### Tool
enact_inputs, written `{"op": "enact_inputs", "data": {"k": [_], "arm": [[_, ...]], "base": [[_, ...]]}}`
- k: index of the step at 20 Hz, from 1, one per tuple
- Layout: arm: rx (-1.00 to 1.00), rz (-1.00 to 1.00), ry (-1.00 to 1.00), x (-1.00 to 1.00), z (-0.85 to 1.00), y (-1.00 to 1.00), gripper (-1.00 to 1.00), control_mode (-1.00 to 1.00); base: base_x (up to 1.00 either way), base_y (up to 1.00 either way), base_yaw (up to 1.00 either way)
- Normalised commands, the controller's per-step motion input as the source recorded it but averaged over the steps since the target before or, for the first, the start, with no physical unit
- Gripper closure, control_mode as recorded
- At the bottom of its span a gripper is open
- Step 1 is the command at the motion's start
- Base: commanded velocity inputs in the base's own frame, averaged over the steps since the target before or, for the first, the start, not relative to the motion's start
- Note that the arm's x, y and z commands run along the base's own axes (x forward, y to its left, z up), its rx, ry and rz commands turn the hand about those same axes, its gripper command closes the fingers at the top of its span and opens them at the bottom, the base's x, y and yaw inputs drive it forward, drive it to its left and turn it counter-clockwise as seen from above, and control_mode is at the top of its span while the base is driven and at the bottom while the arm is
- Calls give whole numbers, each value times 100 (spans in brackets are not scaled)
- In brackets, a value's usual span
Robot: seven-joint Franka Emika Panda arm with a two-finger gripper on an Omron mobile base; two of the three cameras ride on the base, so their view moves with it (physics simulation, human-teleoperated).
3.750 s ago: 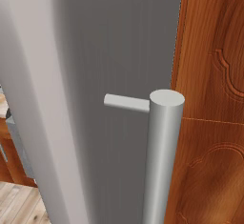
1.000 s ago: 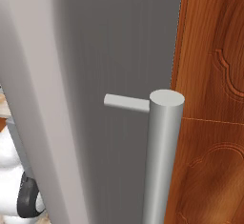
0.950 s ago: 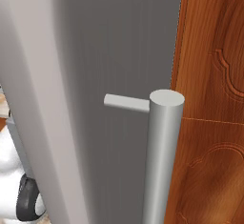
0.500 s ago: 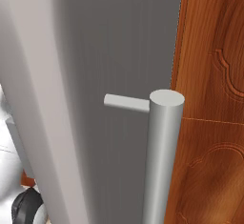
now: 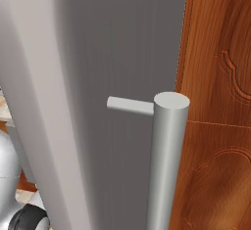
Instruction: Retrieve the chicken drumstick from the fridge and place it on the cutting board.
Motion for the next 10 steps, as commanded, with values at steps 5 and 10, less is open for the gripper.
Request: {"op": "enact_inputs", "data": {"k": [5, 10], "arm": [[0, 2, 0, -68, 0, 0, 100, -100], [0, 10, -3, -80, -1, 0, 100, 100]], "base": [[0, 0, 0], [-20, 1, 6]]}}
